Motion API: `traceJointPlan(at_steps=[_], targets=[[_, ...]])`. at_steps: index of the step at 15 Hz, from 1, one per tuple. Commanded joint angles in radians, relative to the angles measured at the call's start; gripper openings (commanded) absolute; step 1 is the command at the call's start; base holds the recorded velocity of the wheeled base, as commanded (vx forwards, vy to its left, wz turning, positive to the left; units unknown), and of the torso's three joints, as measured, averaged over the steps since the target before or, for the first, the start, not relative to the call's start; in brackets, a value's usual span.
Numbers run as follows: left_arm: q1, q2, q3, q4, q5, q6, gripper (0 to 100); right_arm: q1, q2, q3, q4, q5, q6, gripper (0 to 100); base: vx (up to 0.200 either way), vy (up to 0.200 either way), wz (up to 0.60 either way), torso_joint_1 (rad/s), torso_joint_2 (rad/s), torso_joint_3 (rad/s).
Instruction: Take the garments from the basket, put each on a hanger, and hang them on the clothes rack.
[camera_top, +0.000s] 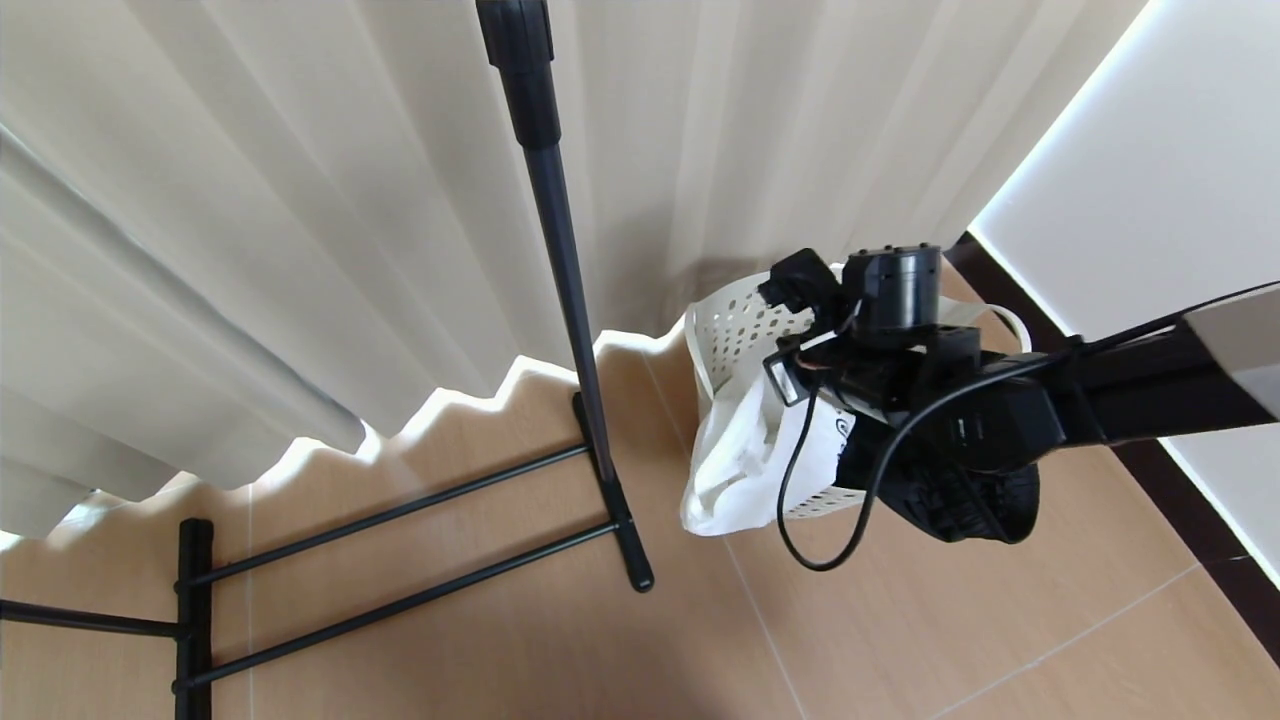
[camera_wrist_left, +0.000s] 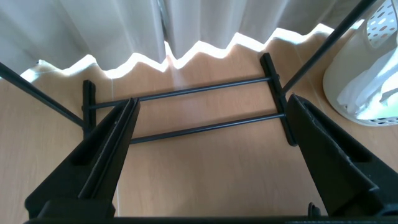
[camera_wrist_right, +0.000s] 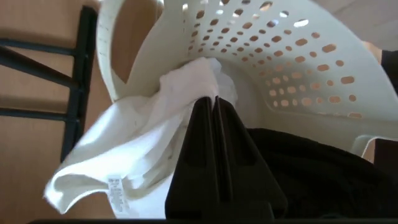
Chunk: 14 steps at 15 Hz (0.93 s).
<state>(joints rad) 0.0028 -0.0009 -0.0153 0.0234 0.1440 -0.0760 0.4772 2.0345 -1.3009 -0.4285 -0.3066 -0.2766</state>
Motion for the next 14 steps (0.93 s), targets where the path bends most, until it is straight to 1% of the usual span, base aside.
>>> traceJointPlan(at_steps=[1,3,4,5,6,7,9,10,12,14], targets=[[0.000,0.001,0.000,0.000,0.000,-0.001,100,0.069,-0.301,0.192,-0.092,0.024,0.037,0,0.000,0.000,0.00,0.000,0.00,0.000],[0.000,0.001,0.002,-0.003,0.002,-0.002,100,0.138,-0.516,0.291,-0.118,0.037,0.080,0,0.000,0.000,0.00,0.000,0.00,0.000],[0.000,0.001,0.002,-0.003,0.002,-0.002,100,0.169,-0.591,0.324,-0.121,0.038,0.103,0,0.000,0.000,0.00,0.000,0.00,0.000],[0.000,0.001,0.002,-0.003,0.002,-0.002,100,0.190,-0.688,0.370,-0.119,0.060,0.151,0,0.000,0.000,0.00,0.000,0.00,0.000],[0.000,0.001,0.002,-0.003,0.002,-0.001,100,0.190,-0.738,0.410,-0.118,0.096,0.172,0,0.000,0.000,0.00,0.000,0.00,0.000],[0.000,0.001,0.002,-0.003,0.002,-0.001,100,0.190,-0.761,0.431,-0.118,0.116,0.172,0,0.000,0.000,0.00,0.000,0.00,0.000],[0.000,0.001,0.002,-0.002,0.000,-0.001,100,0.189,-0.787,0.515,-0.124,0.123,0.181,0,0.000,0.000,0.00,0.000,0.00,0.000],[0.000,0.001,0.002,-0.002,0.000,-0.001,100,0.189,-0.787,0.542,-0.133,0.124,0.183,0,0.000,0.000,0.00,0.000,0.00,0.000],[0.000,0.001,0.002,-0.002,0.000,-0.001,100,0.189,-0.780,0.551,-0.154,0.123,0.180,0,0.000,0.000,0.00,0.001,0.00,0.050],[0.000,0.001,0.002,-0.002,0.000,-0.001,100,0.189,-0.778,0.558,-0.156,0.121,0.181,0,0.000,0.000,0.00,-0.002,0.00,0.159]])
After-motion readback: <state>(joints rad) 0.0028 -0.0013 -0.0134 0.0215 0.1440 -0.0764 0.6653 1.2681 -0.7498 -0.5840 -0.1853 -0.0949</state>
